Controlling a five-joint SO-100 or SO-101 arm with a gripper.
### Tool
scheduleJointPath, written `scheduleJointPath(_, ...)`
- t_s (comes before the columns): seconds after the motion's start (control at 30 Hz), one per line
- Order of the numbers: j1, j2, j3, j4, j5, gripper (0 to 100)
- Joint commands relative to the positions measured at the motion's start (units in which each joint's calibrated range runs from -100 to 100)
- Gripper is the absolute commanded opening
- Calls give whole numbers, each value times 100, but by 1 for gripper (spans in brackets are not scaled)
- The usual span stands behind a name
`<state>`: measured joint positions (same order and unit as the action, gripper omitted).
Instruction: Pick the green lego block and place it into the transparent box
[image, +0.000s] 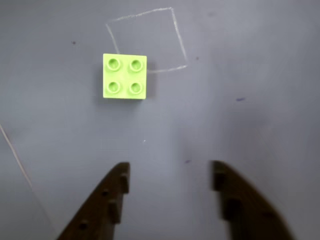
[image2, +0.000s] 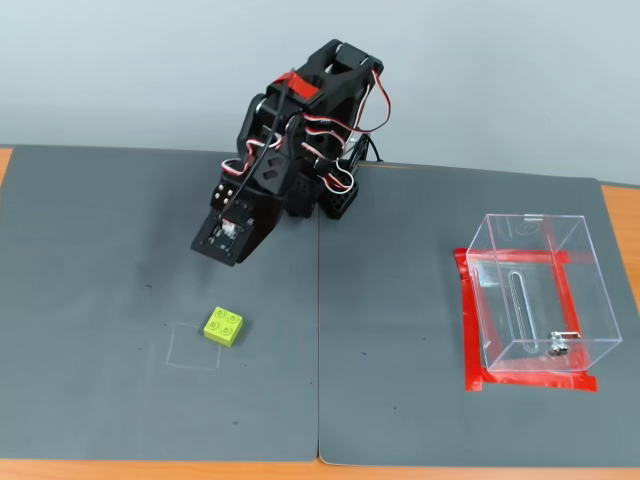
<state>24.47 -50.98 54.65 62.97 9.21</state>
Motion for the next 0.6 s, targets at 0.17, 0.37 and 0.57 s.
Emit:
scheduleJointPath(0.17,-78,329,-169,-1140,61,31)
scheduleJointPath(0.37,-190,337,582,-2104,25,31)
scheduleJointPath(0.57,-548,346,836,-2451,25,31)
